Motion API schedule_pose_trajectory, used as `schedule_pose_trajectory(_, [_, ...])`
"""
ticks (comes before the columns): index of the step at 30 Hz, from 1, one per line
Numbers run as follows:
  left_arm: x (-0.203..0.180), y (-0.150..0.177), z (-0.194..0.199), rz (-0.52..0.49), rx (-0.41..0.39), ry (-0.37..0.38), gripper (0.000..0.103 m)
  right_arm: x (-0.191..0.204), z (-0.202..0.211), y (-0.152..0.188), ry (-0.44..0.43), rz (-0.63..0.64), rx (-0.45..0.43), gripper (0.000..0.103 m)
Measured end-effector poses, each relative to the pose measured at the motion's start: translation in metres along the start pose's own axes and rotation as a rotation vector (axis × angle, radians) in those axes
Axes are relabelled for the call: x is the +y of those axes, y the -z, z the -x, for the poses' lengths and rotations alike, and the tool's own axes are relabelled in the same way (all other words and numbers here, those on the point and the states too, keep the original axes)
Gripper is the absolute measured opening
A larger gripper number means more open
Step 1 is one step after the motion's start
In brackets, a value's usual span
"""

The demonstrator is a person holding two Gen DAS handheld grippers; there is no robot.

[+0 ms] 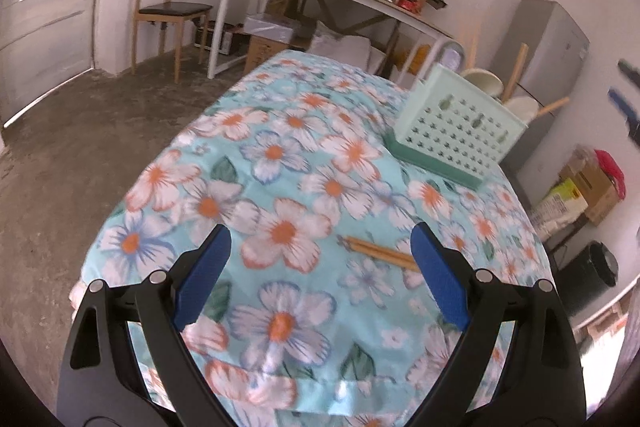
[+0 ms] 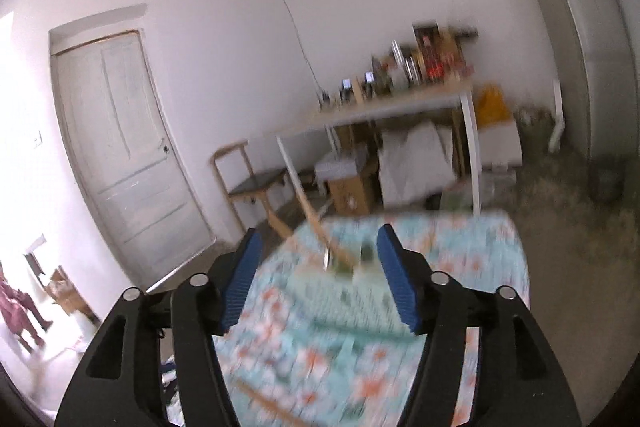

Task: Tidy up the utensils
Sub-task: 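Move the right gripper over the pair of chopsticks on the bed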

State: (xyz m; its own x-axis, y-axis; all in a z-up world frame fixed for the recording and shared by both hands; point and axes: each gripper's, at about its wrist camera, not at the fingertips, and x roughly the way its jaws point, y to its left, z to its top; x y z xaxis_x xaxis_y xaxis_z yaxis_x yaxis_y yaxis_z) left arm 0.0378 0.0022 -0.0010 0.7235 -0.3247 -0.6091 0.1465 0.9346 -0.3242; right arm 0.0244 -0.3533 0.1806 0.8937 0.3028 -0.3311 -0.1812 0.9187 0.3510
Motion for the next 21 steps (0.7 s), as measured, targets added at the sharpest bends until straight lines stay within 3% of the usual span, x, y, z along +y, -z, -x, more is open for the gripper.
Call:
schedule_pose_trajectory(5, [-0.009,0.008,0.003,-0.034,0.009,0.049,0.087,-0.008,-0.001,0.071,0.032,-0.139,0.117,0.068])
schedule_pose_trajectory(12, [-0.022,0.014,0.006,-0.109,0.018,0.073,0.087,-0.020,-0.014,0.151,0.058,-0.312,0.221,0.069])
schedule_pose_trajectory(16, [-0.027,0.014,0.004,-0.108,0.028,0.087,0.087,-0.020,-0.013,0.178,0.035,-0.354,0.253,0.069])
schedule_pose_trajectory(21, [-0.031,0.009,-0.001,-0.050,0.055,0.150,0.087,-0.017,-0.010,0.181,0.021,-0.363,0.275,0.069])
